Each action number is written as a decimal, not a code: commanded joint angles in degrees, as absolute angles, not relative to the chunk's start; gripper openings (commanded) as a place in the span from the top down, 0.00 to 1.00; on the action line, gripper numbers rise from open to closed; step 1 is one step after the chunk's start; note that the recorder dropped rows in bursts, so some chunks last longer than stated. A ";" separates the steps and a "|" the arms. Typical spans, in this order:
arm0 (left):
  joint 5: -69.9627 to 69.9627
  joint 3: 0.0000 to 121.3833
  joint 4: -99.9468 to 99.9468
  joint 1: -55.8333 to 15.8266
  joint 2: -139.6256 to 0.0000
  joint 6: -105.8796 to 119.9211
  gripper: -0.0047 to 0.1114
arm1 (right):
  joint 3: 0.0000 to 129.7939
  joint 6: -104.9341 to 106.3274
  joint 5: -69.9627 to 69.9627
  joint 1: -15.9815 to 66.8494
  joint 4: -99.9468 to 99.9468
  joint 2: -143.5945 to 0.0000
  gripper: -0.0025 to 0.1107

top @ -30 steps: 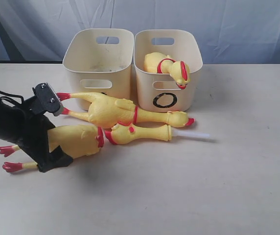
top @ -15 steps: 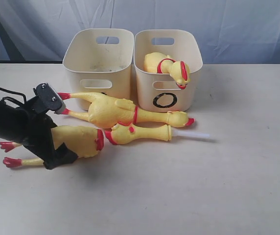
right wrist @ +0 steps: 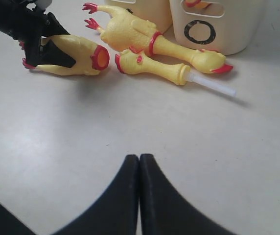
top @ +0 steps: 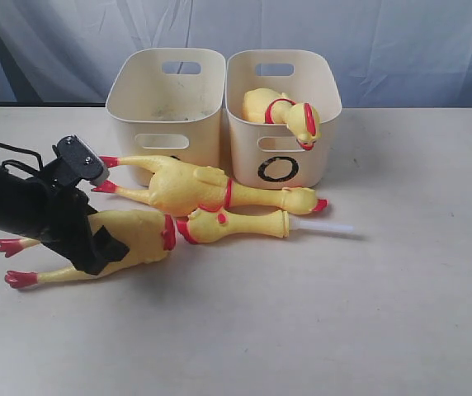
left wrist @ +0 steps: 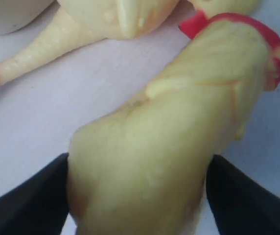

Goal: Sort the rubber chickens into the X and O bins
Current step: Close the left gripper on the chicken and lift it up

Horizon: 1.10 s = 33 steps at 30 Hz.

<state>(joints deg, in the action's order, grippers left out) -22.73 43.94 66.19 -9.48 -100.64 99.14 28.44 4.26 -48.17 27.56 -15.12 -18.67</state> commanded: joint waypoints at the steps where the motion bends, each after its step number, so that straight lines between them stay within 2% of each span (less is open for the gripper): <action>1: -25.46 44.18 67.07 -9.85 -100.69 99.59 0.58 | 28.14 4.50 -47.40 27.54 -15.27 -18.34 0.99; 11: -27.77 44.18 66.95 -9.85 -100.69 99.59 0.96 | 28.14 4.50 -47.64 27.54 -14.90 -18.34 0.99; 23: -34.48 44.18 61.97 -9.85 -96.61 98.14 0.96 | 28.14 4.50 -48.24 27.54 -14.78 -18.34 0.99; 33: -30.72 44.18 61.30 -9.85 -86.67 84.46 0.96 | 28.14 4.50 -48.24 27.54 -14.78 -18.34 0.99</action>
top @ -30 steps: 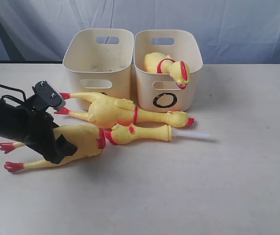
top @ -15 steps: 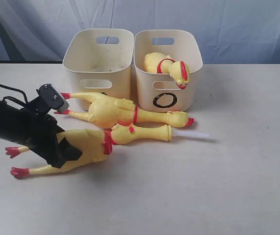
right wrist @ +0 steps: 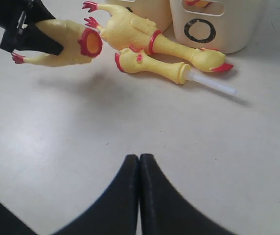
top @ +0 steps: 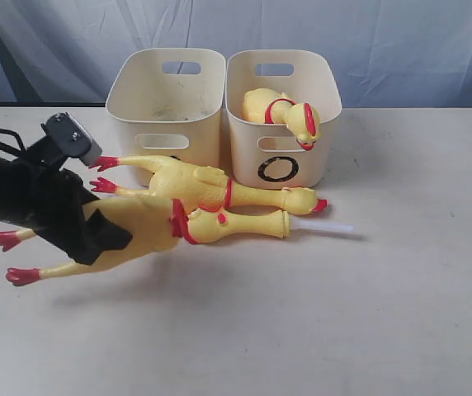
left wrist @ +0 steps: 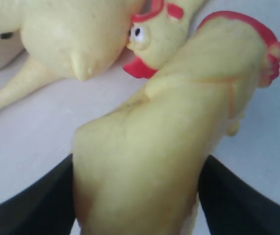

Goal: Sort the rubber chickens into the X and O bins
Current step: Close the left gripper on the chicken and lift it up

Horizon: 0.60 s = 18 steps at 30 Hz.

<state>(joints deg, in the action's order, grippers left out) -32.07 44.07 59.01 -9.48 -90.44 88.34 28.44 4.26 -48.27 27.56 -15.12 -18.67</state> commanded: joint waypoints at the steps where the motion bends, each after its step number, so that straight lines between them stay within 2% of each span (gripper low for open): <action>1: -30.39 44.18 61.99 -9.85 -85.59 83.86 0.96 | 28.14 4.50 -48.24 27.54 -14.78 -18.34 0.99; 7: -17.78 45.33 77.51 -9.85 -79.20 81.65 0.96 | 28.14 4.50 -48.24 27.54 -14.78 -18.34 0.99; 13: -16.33 57.88 78.75 -9.85 -81.41 78.04 0.96 | 28.14 4.50 -48.14 27.54 -14.78 -18.34 0.99; 18: -16.65 69.15 74.68 -9.85 -88.56 72.25 0.96 | 28.14 4.50 -47.92 27.54 -14.90 -18.34 0.99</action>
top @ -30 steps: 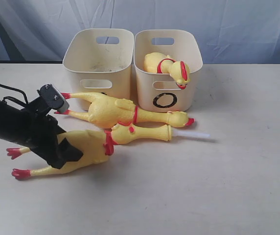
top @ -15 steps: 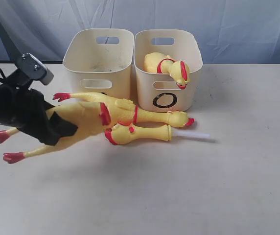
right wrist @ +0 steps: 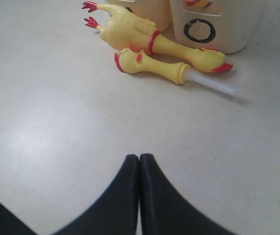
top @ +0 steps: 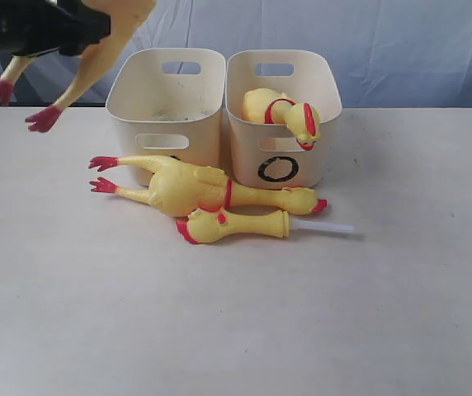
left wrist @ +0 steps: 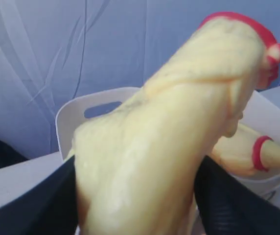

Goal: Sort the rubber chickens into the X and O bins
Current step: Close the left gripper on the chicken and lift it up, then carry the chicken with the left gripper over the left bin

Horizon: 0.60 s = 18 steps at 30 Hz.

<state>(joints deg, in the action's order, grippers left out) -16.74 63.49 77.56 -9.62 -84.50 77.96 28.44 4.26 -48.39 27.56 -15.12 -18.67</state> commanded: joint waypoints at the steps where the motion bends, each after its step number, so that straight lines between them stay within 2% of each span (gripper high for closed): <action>1: -16.65 71.63 69.91 -9.85 -90.37 67.73 0.96 | 28.14 4.50 -47.92 27.54 -15.00 -18.34 0.99; 4: -18.61 79.59 55.33 -9.85 -95.95 52.10 0.96 | 28.14 4.50 -47.81 27.54 -15.01 -18.34 0.99; 7: -21.04 85.38 50.11 -9.85 -99.75 43.19 0.96 | 28.14 4.50 -47.81 27.54 -15.01 -18.34 0.99; 12: -25.85 94.38 48.66 -10.06 -106.33 39.46 0.96 | 28.14 4.50 -47.81 27.54 -15.01 -18.34 0.99; 18: -25.30 102.98 44.30 -12.36 -113.51 34.26 0.96 | 28.14 4.50 -47.81 27.54 -15.01 -18.34 0.99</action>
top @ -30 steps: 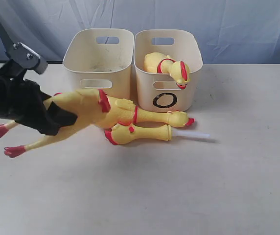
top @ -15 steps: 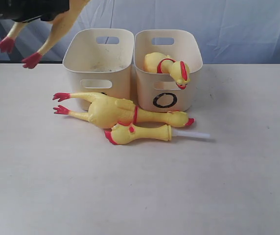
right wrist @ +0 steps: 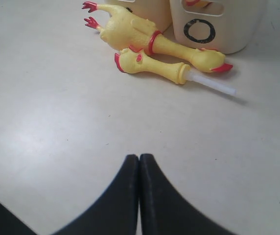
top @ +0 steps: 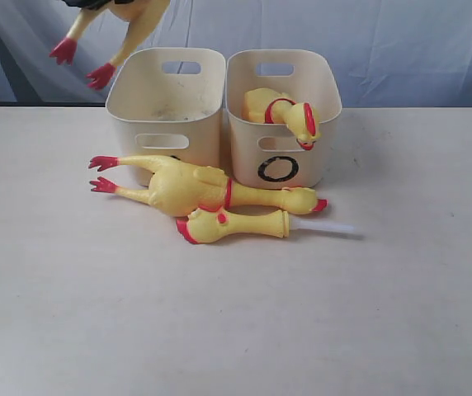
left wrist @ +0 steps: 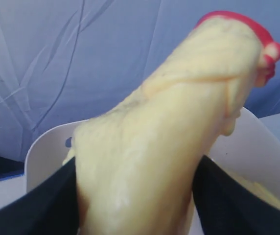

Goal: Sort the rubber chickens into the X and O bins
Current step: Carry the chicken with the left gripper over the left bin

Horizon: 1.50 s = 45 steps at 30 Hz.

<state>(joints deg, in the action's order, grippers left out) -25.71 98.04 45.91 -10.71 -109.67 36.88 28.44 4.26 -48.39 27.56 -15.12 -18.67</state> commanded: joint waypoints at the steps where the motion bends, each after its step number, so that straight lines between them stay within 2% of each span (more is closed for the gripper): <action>1: -25.21 103.95 44.14 -12.74 -114.41 33.03 0.96 | 28.14 4.50 -47.81 27.54 -15.01 -18.34 0.99; 11: -21.44 109.18 31.25 -15.01 -122.64 18.32 0.96 | 28.14 4.50 -47.81 27.54 -15.01 -18.34 0.99; 36: -18.68 109.25 31.45 -15.01 -129.94 16.54 0.96 | 28.14 4.50 -47.79 27.54 -14.77 -18.34 0.99; 40: -19.16 109.25 31.20 -15.01 -129.94 16.54 0.85 | 28.14 4.50 -47.79 27.54 -14.64 -18.34 0.99; 45: -19.41 109.25 31.35 -15.01 -129.94 16.54 0.57 | 28.14 4.50 -47.79 27.54 -14.64 -18.34 0.99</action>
<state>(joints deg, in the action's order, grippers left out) -20.19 108.81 31.25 -14.80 -130.28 16.73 28.44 4.26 -48.39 27.56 -15.12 -18.67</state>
